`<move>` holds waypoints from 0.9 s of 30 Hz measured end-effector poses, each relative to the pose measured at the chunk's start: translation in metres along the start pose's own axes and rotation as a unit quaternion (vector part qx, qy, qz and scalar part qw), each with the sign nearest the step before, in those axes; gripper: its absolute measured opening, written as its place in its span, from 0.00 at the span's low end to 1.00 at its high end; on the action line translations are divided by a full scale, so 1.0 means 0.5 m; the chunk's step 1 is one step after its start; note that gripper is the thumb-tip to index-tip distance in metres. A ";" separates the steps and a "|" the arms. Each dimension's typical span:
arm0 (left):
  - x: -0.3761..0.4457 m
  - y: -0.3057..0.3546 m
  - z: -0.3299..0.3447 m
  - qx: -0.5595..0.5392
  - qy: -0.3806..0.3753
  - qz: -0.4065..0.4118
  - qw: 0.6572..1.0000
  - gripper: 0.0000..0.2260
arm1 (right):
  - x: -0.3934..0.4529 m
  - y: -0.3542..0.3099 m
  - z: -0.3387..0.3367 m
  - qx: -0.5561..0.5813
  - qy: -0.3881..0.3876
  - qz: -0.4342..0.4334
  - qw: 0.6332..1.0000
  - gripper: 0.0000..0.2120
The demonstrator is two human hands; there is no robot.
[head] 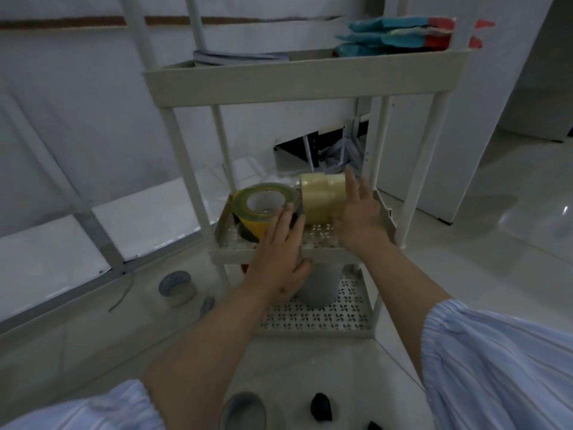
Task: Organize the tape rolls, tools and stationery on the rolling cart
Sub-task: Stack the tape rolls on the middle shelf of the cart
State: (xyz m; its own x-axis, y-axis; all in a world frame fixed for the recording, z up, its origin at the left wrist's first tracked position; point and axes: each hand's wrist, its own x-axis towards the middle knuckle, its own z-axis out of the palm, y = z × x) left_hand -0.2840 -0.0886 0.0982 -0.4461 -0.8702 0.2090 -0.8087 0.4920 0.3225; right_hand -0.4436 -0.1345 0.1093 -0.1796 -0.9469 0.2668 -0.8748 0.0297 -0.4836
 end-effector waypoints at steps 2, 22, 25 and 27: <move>-0.036 -0.021 -0.023 -0.015 -0.014 0.001 1.000 0.31 | -0.033 -0.016 0.004 -0.007 0.023 -0.009 1.000 0.37; -0.600 -0.309 0.091 -0.075 -0.127 -0.221 0.964 0.37 | -0.474 -0.173 0.330 0.045 -0.189 -0.118 0.974 0.25; -0.690 -0.337 0.119 -0.081 -0.086 -0.235 0.965 0.39 | -0.543 -0.197 0.366 0.037 -0.252 -0.129 0.958 0.25; -0.751 -0.348 0.133 -0.076 -0.067 -0.275 0.956 0.39 | -0.574 -0.221 0.390 0.048 -0.291 -0.141 0.945 0.25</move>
State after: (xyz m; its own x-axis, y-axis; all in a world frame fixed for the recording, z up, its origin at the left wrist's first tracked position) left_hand -0.0015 0.1508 -0.0976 -0.0230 -0.9887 -0.1478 -0.8747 -0.0517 0.4818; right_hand -0.2078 0.0715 -0.0762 0.3564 -0.9297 -0.0935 -0.8012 -0.2526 -0.5424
